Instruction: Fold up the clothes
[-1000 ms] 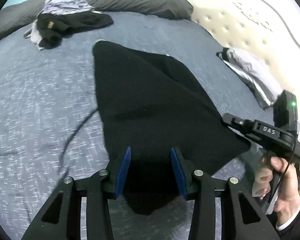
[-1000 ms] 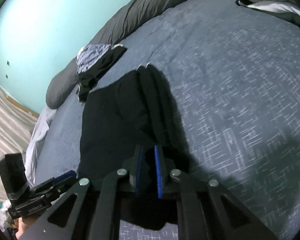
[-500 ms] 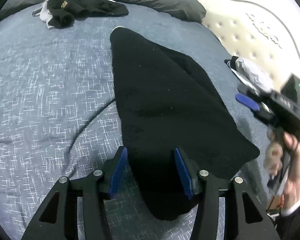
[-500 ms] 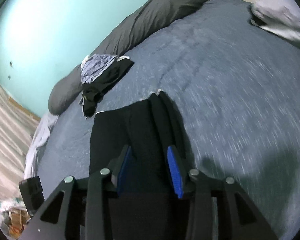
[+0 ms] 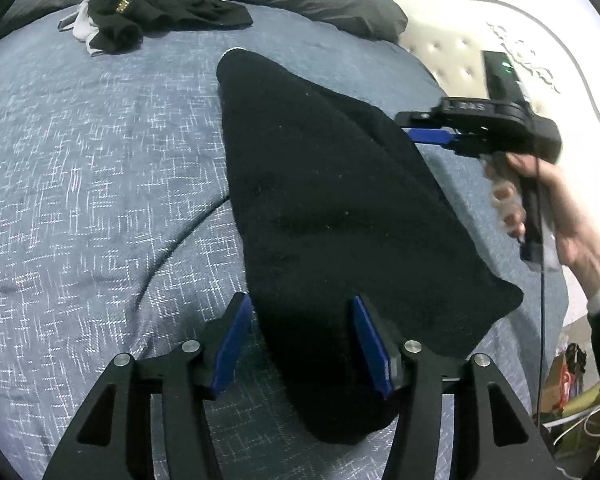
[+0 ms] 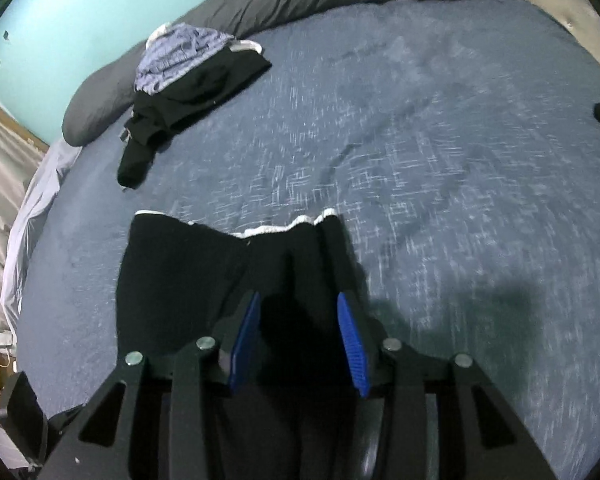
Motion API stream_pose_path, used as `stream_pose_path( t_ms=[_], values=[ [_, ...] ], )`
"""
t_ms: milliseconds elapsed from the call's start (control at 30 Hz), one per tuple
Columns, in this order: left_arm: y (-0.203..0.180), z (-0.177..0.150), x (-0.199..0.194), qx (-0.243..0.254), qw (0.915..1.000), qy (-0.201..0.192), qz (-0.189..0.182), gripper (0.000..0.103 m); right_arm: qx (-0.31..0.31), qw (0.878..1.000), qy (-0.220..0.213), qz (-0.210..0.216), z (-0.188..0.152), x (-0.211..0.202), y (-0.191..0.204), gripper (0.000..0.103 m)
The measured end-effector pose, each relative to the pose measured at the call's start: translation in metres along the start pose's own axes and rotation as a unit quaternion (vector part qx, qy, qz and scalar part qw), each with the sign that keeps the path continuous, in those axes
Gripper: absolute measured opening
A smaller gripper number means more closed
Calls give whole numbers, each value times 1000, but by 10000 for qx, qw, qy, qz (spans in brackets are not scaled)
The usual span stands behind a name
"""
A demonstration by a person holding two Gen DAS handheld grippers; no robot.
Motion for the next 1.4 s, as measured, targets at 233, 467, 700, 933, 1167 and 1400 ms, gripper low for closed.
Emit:
stream_pose_path(
  t_ms=[233, 467, 700, 933, 1167, 1400],
  values=[
    [1, 2, 0, -39, 10000, -16, -63, 59, -419, 9981, 49, -442, 0, 12, 9, 14],
    [1, 1, -2, -45, 10000, -47, -63, 59, -372, 9965, -498, -566, 4, -15, 4, 9],
    [2, 1, -1, -98, 9999, -4, -73, 61, -158, 9975, -321, -609, 7, 1, -8, 9],
    [4, 6, -5, -122, 9999, 4, -19, 61, -141, 9997, -108, -143, -15, -14, -2, 13],
    [21, 12, -15, -340, 9994, -60, -2, 61, -131, 9993, 108, 322, -37, -30, 5, 20],
    [27, -5, -12, -463, 9986, 156, -186, 61, -49, 9973, 513, 530, -86, -40, 0, 44]
  ],
)
Point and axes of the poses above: each gripper's, at about its wrist camera, not at the fingertips, and x roughly the way its jaws point, y to its left, z to its top, the point moved 10 cm from there along x, roughly the way its jaws point, and after that the axes turned 12 degrees about y, right-handed, at the moved point
